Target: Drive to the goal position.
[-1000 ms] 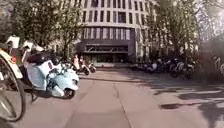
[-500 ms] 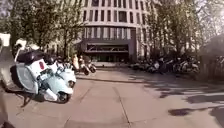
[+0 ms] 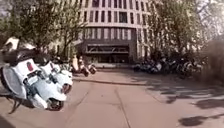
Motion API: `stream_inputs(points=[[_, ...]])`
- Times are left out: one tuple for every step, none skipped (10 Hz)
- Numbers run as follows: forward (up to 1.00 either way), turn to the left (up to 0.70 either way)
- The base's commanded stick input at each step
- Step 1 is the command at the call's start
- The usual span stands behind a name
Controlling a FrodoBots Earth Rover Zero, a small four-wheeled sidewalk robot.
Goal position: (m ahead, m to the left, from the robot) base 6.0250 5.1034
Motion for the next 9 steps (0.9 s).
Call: stream_inputs(points=[[0.45,0.0],[0.45,0.0],[0.45,0.0],[0.45,0.0],[0.45,0.0],[0.45,0.0],[0.45,0.0],[0.45,0.0],[0.45,0.0]])
